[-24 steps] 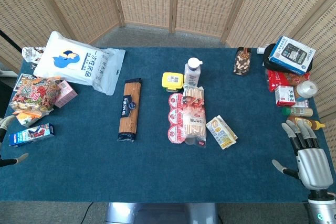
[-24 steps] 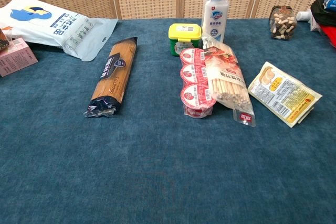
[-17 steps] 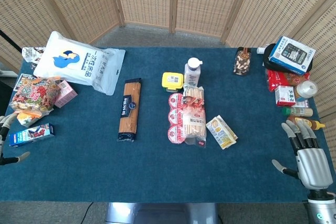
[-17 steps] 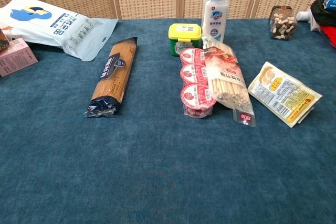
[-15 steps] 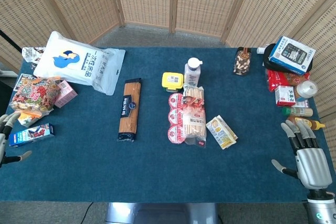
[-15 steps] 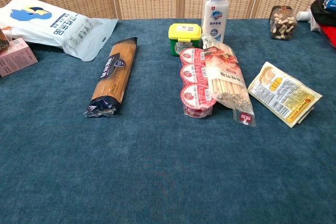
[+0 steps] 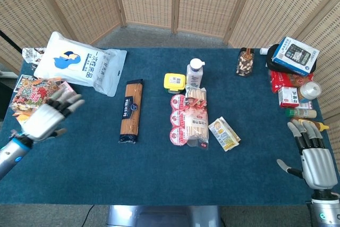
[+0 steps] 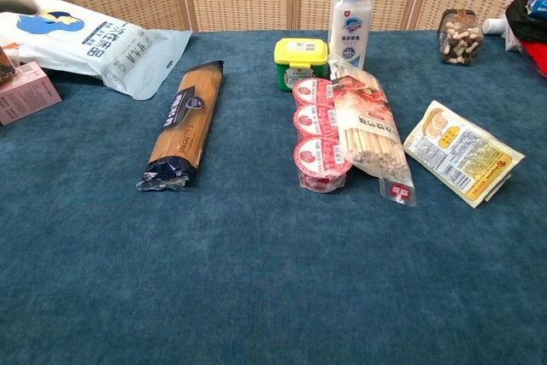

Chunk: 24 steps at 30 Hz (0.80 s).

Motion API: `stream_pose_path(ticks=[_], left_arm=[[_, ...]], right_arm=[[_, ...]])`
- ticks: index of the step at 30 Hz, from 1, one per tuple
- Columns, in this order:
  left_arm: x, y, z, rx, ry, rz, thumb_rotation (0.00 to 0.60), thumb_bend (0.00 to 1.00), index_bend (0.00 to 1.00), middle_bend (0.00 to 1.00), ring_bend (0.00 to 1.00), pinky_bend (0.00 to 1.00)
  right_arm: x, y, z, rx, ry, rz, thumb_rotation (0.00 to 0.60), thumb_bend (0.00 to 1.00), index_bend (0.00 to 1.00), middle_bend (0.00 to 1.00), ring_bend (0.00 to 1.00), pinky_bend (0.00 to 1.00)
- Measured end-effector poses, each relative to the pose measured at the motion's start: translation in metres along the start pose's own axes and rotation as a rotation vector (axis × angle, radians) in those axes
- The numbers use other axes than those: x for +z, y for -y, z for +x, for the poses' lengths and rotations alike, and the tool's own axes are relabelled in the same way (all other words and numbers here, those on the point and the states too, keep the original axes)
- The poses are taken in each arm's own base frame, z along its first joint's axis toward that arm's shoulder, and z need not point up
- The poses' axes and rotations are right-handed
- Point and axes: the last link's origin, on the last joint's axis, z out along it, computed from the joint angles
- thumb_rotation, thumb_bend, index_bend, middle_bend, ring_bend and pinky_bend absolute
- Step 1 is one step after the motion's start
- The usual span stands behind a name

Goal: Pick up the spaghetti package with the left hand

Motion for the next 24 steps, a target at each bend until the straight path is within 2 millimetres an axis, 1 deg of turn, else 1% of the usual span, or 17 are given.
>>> stream_pose_path(ticks=[2,5,8,13,17,24], left_arm=[[0.023,-0.008,0.001,0.046,-0.014,-0.082,0.6,0.0,0.0,0.0,0.0,0.0],[0.051,-0.018,0.003,0.101,-0.026,-0.162,0.6,0.0,0.0,0.0,0.0,0.0],[0.072,-0.023,0.001,0.14,-0.021,-0.205,0.6,0.0,0.0,0.0,0.0,0.0],[0.097,-0.033,-0.005,0.193,0.007,-0.27,0.6,0.0,0.0,0.0,0.0,0.0],[0.116,-0.047,-0.014,0.225,0.036,-0.332,0.6,0.0,0.0,0.0,0.0,0.0],[0.136,-0.068,-0.032,0.252,0.084,-0.389,0.6,0.0,0.0,0.0,0.0,0.0]], right_arm=[[0.001,-0.002,0.0,0.001,0.0,-0.008,0.6,0.0,0.0,0.0,0.0,0.0],[0.003,-0.005,-0.001,0.003,0.003,-0.02,0.6,0.0,0.0,0.0,0.0,0.0],[0.006,-0.007,-0.002,0.005,0.006,-0.03,0.6,0.0,0.0,0.0,0.0,0.0],[0.011,-0.009,-0.003,0.015,0.011,-0.039,0.6,0.0,0.0,0.0,0.0,0.0],[0.011,-0.009,-0.003,0.02,0.011,-0.038,0.6,0.0,0.0,0.0,0.0,0.0],[0.011,-0.012,-0.001,0.022,0.005,-0.052,0.6,0.0,0.0,0.0,0.0,0.0]])
